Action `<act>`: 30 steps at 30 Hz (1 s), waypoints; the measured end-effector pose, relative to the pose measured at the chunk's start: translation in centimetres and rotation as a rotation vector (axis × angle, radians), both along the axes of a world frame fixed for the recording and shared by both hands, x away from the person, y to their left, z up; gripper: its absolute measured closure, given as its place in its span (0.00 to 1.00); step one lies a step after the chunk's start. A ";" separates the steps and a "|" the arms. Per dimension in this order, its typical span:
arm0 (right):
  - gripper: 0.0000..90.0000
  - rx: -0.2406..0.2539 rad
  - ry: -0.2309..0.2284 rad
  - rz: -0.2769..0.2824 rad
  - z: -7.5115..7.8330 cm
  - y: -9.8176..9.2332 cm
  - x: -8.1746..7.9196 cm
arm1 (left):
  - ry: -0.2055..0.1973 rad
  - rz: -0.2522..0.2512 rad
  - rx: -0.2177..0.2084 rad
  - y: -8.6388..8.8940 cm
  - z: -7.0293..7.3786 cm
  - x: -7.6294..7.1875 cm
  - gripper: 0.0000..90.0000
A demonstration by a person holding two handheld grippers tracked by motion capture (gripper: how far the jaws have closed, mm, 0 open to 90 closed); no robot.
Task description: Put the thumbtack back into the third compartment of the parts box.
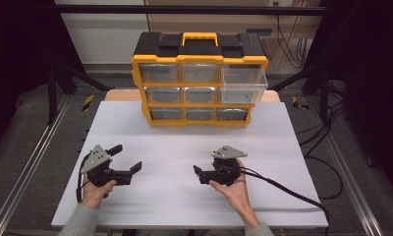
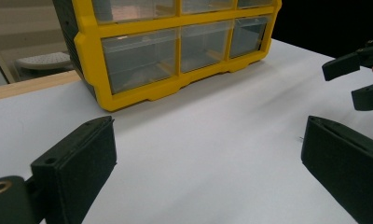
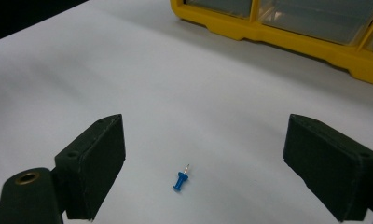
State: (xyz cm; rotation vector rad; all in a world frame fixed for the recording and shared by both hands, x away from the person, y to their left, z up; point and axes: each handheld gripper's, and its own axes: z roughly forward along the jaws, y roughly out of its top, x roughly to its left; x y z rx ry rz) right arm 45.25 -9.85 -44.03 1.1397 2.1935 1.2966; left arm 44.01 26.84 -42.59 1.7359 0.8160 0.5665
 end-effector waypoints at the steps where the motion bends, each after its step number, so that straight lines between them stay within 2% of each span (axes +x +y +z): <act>1: 0.15 -0.010 -0.001 0.009 -0.1 0.0 0.1 | 0.000 0.000 0.000 0.0 0.0 0.0 0.03; 19: 0.20 -0.060 0.061 0.014 -2.5 1.0 0.6 | 0.002 0.000 -0.001 0.0 0.0 0.0 0.03; 20: 0.21 -0.055 0.072 0.002 -2.6 1.2 0.5 | 0.000 -0.001 0.001 0.0 0.0 0.0 0.03; 22: 0.22 -0.067 0.064 0.023 -2.8 1.1 0.6 | 0.002 0.000 -0.001 0.0 0.0 0.0 0.03; 23: 0.23 -0.065 0.075 0.007 -2.9 1.3 0.6 | 0.002 0.000 -0.001 0.0 0.0 0.0 0.03; 30: 0.31 -0.085 0.080 0.026 -3.6 1.4 0.7 | 0.000 0.000 0.001 0.0 0.0 0.0 0.03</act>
